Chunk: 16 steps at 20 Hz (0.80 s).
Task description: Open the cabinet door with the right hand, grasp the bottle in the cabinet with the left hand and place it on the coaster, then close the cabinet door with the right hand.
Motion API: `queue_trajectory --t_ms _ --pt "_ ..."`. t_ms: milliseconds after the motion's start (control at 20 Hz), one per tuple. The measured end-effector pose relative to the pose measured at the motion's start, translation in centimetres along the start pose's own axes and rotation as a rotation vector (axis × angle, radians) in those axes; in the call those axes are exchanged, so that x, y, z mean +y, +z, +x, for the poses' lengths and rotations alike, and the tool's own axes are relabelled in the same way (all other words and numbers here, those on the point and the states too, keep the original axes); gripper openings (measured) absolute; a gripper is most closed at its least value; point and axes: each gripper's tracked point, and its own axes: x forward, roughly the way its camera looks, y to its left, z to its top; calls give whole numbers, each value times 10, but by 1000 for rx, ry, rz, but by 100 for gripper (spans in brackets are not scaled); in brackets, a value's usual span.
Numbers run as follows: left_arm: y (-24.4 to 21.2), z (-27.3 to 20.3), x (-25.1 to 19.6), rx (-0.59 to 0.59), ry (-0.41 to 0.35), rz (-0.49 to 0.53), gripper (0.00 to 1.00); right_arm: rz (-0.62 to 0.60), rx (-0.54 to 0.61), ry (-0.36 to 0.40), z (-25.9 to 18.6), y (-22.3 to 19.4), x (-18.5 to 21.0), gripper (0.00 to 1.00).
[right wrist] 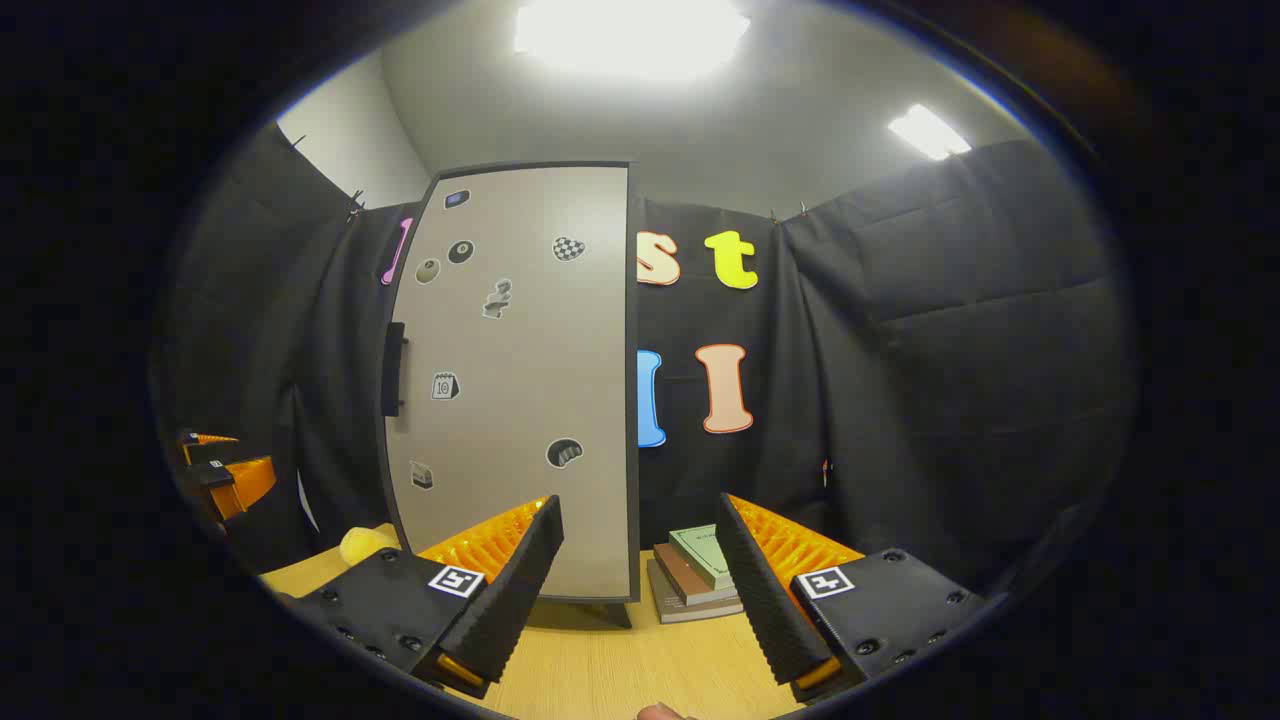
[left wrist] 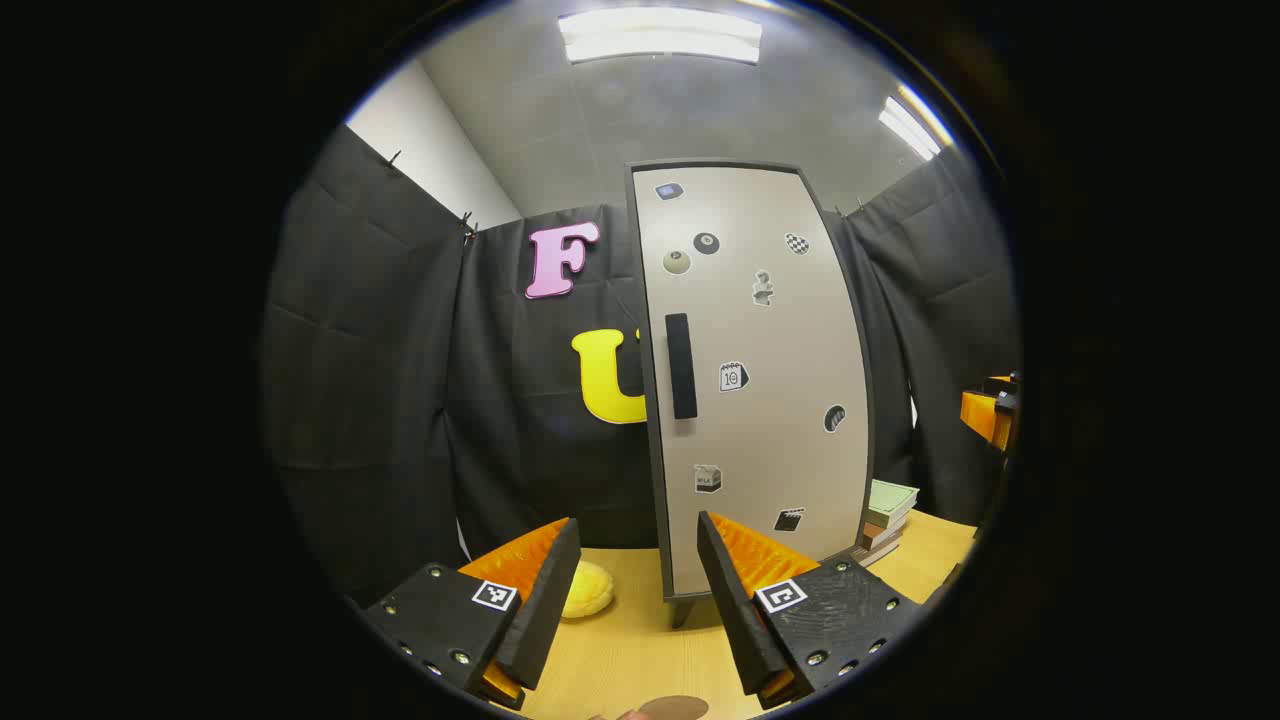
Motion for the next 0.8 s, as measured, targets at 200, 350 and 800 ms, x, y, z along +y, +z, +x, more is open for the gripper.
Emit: queue_trajectory --t_ms 200,350,800 --pt "3 2 0 -7 -1 -1 68 -1 -3 -1 2 2 0 97" --pt "3 4 1 -12 0 0 68 -1 -4 -1 4 3 2 97" --pt "-3 11 11 -6 14 0 68 -2 4 20 15 3 14 98"
